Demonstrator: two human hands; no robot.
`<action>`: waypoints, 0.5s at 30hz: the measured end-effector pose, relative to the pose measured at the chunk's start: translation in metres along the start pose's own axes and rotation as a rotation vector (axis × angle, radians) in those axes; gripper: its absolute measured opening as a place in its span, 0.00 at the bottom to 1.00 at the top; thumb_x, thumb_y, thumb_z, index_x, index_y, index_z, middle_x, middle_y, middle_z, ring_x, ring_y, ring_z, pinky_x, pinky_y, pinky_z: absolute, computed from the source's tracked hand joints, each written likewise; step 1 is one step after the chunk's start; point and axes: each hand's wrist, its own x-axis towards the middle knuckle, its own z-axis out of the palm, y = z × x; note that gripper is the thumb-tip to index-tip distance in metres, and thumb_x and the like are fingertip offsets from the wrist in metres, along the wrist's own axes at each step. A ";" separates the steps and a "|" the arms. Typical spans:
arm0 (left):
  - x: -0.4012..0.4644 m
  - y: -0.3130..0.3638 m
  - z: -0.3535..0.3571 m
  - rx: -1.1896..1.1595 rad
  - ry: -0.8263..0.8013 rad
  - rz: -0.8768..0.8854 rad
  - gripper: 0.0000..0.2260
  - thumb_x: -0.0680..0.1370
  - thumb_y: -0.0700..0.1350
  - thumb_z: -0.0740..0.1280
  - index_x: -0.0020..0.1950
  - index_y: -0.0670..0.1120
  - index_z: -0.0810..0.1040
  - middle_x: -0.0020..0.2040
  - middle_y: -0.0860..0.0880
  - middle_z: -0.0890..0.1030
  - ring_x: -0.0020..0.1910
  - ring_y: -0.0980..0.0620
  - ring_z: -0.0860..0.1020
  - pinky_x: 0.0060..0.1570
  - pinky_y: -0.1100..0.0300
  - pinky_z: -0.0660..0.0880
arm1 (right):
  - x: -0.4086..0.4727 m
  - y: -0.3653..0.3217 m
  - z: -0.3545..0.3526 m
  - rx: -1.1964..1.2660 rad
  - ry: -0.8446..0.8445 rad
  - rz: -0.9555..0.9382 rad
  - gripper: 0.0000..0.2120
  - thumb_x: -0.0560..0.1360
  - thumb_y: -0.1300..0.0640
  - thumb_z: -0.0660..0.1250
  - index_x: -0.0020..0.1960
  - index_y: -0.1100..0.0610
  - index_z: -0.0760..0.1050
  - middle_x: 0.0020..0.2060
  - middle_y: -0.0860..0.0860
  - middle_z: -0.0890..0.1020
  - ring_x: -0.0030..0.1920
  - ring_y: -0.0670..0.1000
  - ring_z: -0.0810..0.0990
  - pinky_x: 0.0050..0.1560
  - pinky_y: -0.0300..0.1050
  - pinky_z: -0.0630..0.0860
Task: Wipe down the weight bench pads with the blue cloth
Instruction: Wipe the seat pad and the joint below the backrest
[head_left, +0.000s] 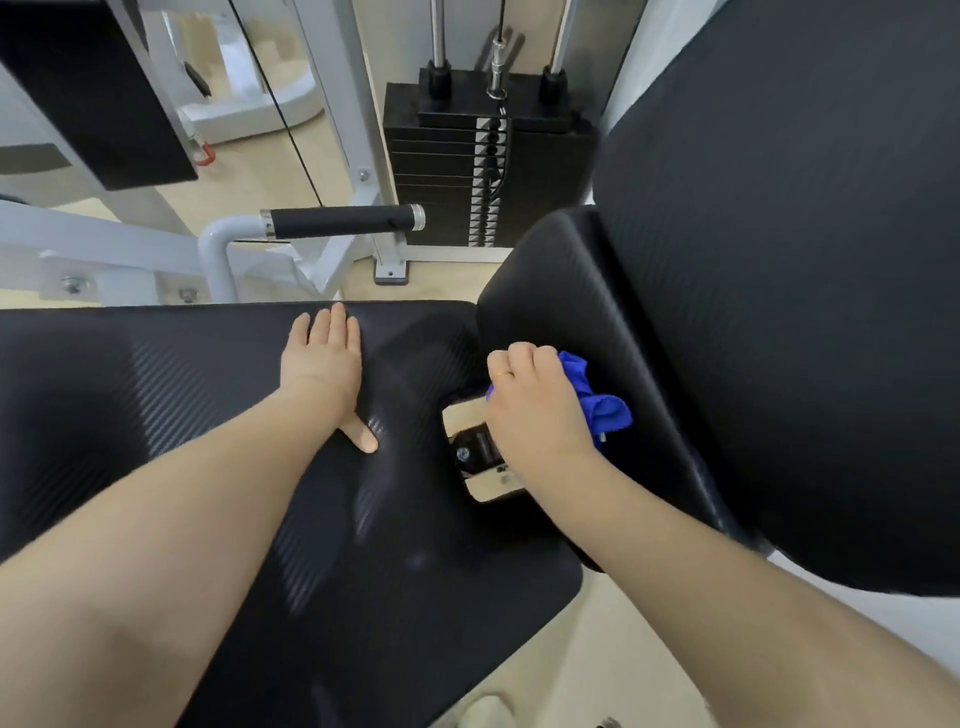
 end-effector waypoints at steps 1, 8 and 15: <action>-0.003 0.006 -0.003 0.000 -0.007 -0.021 0.67 0.55 0.71 0.72 0.75 0.38 0.38 0.77 0.40 0.42 0.77 0.43 0.43 0.74 0.46 0.44 | -0.010 0.004 -0.002 0.068 0.018 0.019 0.14 0.77 0.58 0.55 0.58 0.58 0.74 0.53 0.55 0.68 0.54 0.57 0.66 0.55 0.50 0.64; -0.045 0.080 -0.028 -0.349 0.283 0.428 0.39 0.75 0.42 0.66 0.77 0.48 0.42 0.78 0.45 0.42 0.77 0.44 0.47 0.74 0.49 0.52 | -0.091 -0.005 0.003 0.150 -0.128 -0.126 0.13 0.77 0.59 0.56 0.57 0.56 0.77 0.51 0.55 0.70 0.52 0.57 0.66 0.50 0.51 0.63; -0.066 0.103 -0.044 -1.208 0.219 0.314 0.28 0.76 0.35 0.58 0.75 0.47 0.58 0.72 0.46 0.67 0.70 0.46 0.67 0.67 0.51 0.68 | -0.044 0.050 -0.031 0.194 0.189 0.330 0.13 0.76 0.59 0.55 0.53 0.56 0.77 0.52 0.52 0.72 0.52 0.55 0.69 0.50 0.48 0.66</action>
